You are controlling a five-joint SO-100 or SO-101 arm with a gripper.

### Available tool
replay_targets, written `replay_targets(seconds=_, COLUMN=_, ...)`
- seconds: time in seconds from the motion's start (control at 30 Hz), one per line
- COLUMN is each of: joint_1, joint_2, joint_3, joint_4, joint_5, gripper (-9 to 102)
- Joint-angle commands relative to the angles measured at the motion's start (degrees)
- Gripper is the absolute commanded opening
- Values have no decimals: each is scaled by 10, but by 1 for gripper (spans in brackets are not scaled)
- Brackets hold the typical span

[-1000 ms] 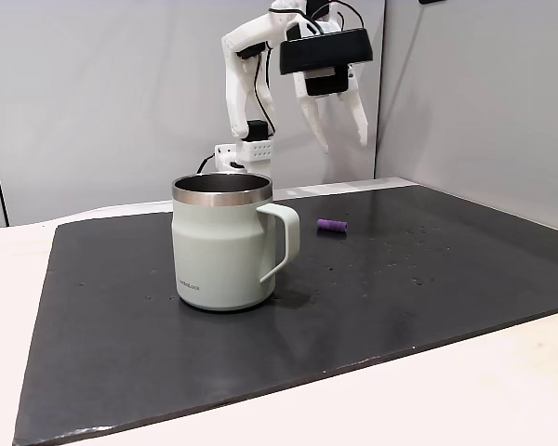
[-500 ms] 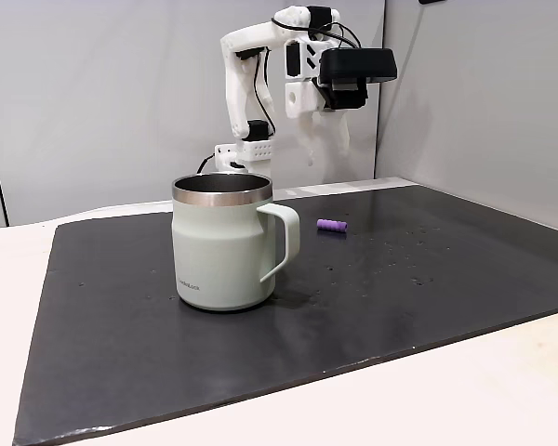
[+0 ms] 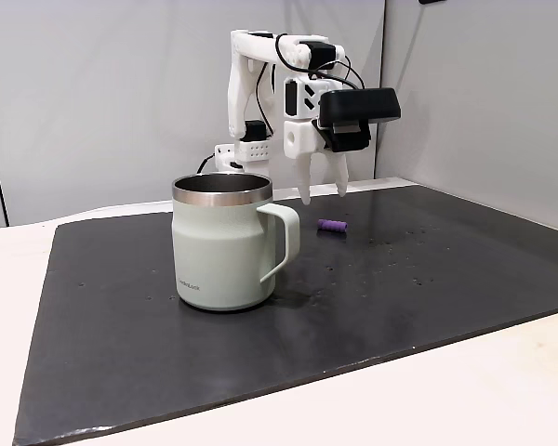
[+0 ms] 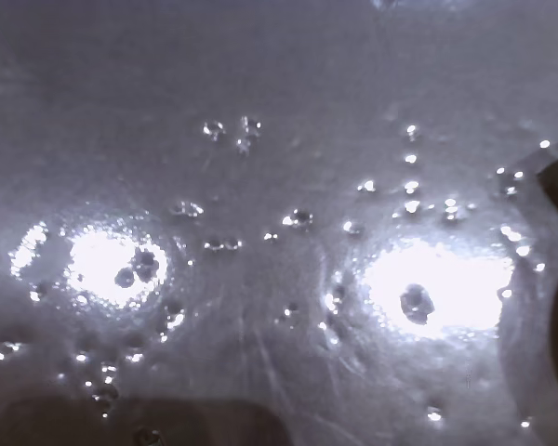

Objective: Grasp a pengrip and put it in the cup.

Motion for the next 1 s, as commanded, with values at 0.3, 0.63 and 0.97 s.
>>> replay_targets(seconds=0.3, joint_1=-6, joint_2=-73, joint_3=-15, joint_4=-60, joint_5=-6, gripper=29)
replay_targets(seconds=0.63, joint_1=-22, joint_2=-116, joint_3=1, joint_4=-107, joint_5=-4, gripper=29)
replay_targets(seconds=0.97, joint_1=-25, joint_2=-116, joint_3=54, joint_4=-150, joint_5=-3, gripper=9)
